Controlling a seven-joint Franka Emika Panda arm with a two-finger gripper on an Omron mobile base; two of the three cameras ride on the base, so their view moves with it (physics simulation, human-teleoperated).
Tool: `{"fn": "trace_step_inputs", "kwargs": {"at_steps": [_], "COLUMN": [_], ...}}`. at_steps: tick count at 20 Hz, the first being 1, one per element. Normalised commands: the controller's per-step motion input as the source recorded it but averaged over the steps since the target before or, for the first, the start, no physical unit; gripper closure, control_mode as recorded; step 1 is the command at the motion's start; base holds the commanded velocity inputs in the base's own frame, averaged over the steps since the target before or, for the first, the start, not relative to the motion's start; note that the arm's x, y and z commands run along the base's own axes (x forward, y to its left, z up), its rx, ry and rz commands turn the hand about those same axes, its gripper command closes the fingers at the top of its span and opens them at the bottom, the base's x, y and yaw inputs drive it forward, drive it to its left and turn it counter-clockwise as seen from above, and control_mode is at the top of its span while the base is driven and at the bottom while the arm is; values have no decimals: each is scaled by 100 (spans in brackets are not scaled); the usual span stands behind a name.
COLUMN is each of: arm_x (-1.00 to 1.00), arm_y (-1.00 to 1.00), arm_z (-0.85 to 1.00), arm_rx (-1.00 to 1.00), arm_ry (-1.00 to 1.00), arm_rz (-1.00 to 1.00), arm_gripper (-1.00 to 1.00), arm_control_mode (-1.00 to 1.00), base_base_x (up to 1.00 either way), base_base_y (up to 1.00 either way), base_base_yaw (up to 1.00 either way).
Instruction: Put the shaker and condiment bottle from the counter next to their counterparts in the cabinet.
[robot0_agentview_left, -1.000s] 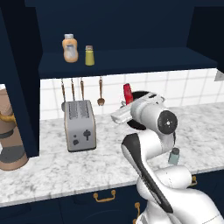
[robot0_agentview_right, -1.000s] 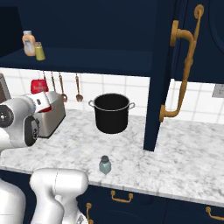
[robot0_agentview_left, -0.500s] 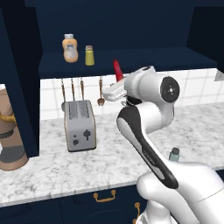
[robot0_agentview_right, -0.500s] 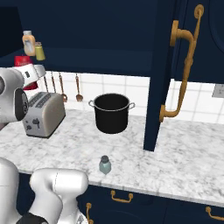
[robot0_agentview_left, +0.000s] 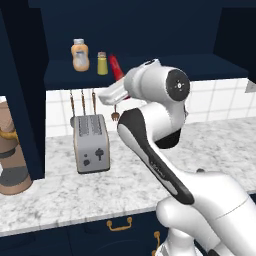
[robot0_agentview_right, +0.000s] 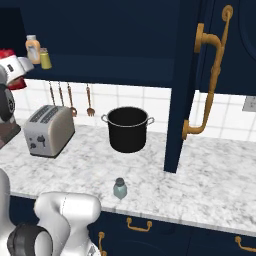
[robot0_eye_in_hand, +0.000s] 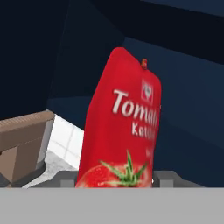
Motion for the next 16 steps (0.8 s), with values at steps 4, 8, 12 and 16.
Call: {"fn": "trace_step_inputs", "kwargs": {"at_steps": [4,8,12,16], "arm_x": [23,73,54,22], "arm_y": [18,9,18,51], "arm_z": [-5,0,0,0], "arm_rx": [-1,0,0,-1], "arm_ry": [1,2,1,0], "arm_rz": [0,0,1,1], "arm_gripper": [100,100,100,100], "arm_control_mode": [-100,-100,-100,-100], "base_base_x": [0,0,0,0], "base_base_y": [0,0,0,0], "base_base_yaw": [0,0,0,0]}}
